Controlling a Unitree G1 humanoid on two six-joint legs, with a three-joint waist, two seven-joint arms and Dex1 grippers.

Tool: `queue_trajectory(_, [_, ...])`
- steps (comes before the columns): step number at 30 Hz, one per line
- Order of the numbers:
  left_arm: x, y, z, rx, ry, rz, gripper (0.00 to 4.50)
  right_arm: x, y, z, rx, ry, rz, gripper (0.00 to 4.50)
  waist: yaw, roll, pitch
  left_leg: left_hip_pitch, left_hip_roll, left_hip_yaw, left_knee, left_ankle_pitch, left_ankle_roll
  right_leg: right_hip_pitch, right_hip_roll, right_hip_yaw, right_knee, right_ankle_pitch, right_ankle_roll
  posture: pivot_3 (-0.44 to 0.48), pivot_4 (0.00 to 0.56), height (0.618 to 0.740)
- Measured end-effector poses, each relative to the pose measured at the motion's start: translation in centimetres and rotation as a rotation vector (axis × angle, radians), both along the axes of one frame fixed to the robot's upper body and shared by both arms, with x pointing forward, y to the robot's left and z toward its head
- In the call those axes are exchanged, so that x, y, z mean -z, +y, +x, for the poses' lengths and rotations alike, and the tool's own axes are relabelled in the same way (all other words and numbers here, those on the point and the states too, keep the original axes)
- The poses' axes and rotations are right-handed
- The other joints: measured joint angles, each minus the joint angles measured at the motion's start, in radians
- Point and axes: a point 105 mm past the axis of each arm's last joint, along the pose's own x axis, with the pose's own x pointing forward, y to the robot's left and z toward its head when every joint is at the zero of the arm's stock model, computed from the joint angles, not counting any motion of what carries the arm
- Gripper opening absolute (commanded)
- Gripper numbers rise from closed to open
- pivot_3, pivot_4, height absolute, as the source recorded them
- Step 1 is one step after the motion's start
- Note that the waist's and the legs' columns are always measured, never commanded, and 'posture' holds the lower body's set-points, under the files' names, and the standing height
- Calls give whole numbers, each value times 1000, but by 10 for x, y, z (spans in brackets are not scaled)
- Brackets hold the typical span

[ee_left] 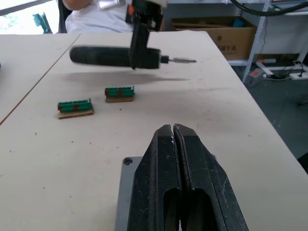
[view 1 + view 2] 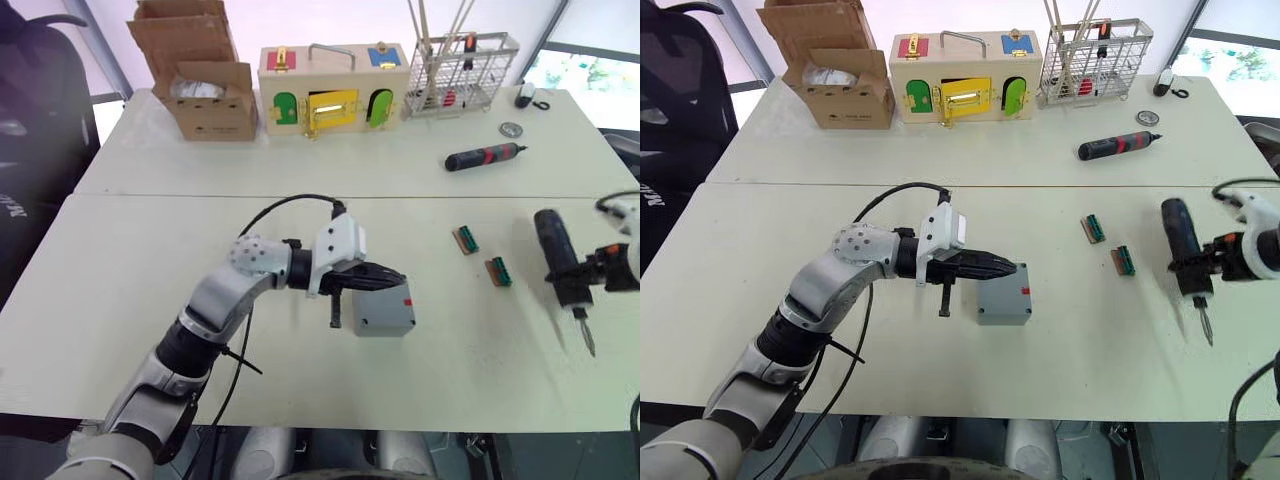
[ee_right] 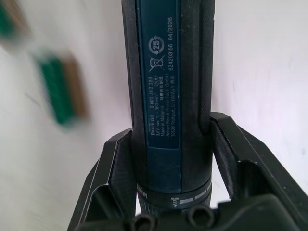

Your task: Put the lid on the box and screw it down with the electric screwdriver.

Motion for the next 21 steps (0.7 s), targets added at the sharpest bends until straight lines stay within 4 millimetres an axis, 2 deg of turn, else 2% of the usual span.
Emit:
queue_trajectory(4, [1, 5, 3, -4, 4, 13, 0, -42, 7, 9, 114, -191, 203, 1890, 1, 0, 0, 0, 0, 0, -1, 0, 0, 0, 0, 0, -1, 0, 0, 0, 150, 694])
queue_trajectory(6, [1, 8, 7, -10, 12, 23, 0, -59, 18, 14, 146, -300, 362, 1890, 0, 0, 0, -1, 0, 0, -1, 0, 0, -1, 0, 0, 0, 0, 0, 0, 150, 694])
queue_trajectory(8, [-4, 12, 14, -17, 9, 21, 0, -84, 38, 21, 101, -486, 484, 1890, -1, 0, 0, -1, 1, 0, -1, 0, -1, -2, 0, 1, 1, 0, 0, 0, 150, 694])
queue_trajectory(12, [-16, 12, 19, 15, -1, 18, 0, -121, 82, 12, 27, -947, 520, 1890, 1, 0, 0, -2, 1, 0, -3, 2, -3, -8, 0, 1, 12, 0, 0, 0, 150, 694])
queue_trajectory(15, [-12, 15, 21, 40, 22, 44, 0, -124, 121, -5, 72, -1164, 516, 1890, 1, 1, -1, -2, 0, 0, -3, 3, -5, -10, 2, 0, 15, 0, 0, 0, 150, 694])
queue_trajectory(18, [-7, 18, 25, 40, 52, 56, 0, -120, 143, -18, 157, -1252, 510, 1890, 1, 1, -1, -1, -2, 0, -2, 3, -5, -11, 1, 1, 22, 0, 0, 0, 150, 694])
queue_trajectory(21, [0, 19, 31, 18, 91, 55, 0, -115, 163, -28, 130, -1291, 363, 1890, 0, 1, -1, -1, -5, 0, -1, 3, -4, -12, 0, 2, 26, 0, 0, 0, 150, 694])
